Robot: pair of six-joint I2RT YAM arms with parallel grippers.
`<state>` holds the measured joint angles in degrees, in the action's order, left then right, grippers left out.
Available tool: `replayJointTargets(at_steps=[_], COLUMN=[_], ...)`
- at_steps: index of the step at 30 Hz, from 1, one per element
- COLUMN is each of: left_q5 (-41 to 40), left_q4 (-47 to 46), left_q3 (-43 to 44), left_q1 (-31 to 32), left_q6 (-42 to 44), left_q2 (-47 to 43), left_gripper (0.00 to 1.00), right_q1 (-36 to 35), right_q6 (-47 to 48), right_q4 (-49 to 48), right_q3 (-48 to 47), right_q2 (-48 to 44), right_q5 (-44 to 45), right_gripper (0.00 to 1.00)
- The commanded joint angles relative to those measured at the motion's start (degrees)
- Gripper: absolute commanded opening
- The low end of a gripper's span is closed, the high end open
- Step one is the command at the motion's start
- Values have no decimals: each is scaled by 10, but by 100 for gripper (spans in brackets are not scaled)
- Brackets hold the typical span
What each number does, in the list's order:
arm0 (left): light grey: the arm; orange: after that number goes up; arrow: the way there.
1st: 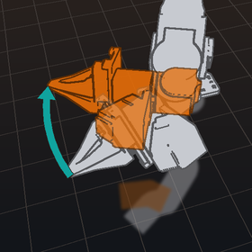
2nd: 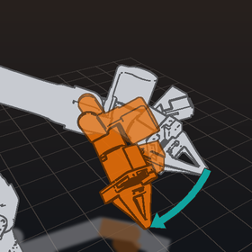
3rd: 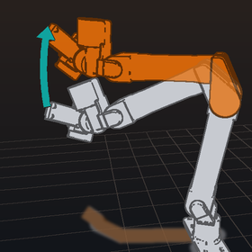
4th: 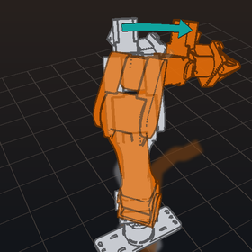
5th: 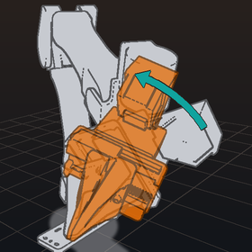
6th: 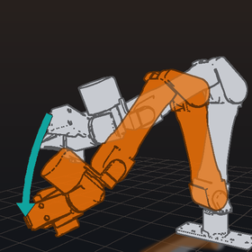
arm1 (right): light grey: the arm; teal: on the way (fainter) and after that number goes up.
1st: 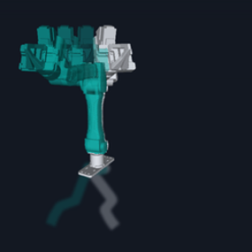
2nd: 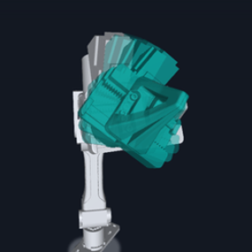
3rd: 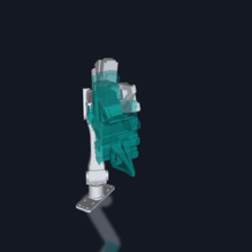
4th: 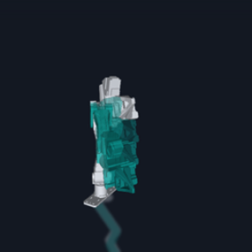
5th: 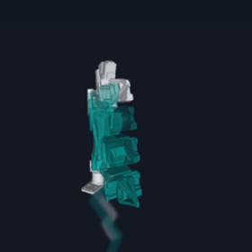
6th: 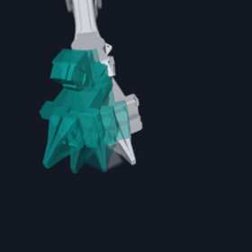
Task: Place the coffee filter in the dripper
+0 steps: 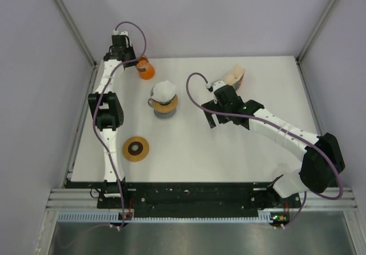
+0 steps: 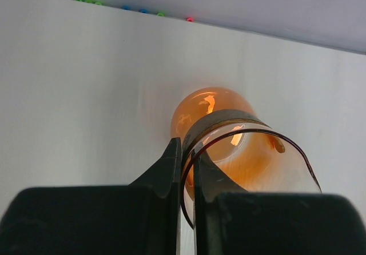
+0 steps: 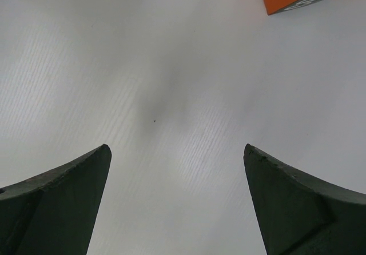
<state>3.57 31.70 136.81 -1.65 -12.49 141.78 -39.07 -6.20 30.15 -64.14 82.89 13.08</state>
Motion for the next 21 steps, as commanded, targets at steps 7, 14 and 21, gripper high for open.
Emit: replayJointTargets(at_steps=[7,14,21], left_q5=[71,121,186], left_q4=[20,57,172], left_q3=[-15,-39,-108], left_q1=[-19,-9,128], left_q6=[-5,30,120], left_q2=[-158,-301,-410], left_gripper=[0,0,0], right_q1=[39,94,189], right_q6=[-29,-60,-102], right_q4=[11,3,-11], right_q3=[-49,-35,0], right_q2=[-40,-63,-107], right_q5=[12,2,-6], right_gripper=[99,99,99])
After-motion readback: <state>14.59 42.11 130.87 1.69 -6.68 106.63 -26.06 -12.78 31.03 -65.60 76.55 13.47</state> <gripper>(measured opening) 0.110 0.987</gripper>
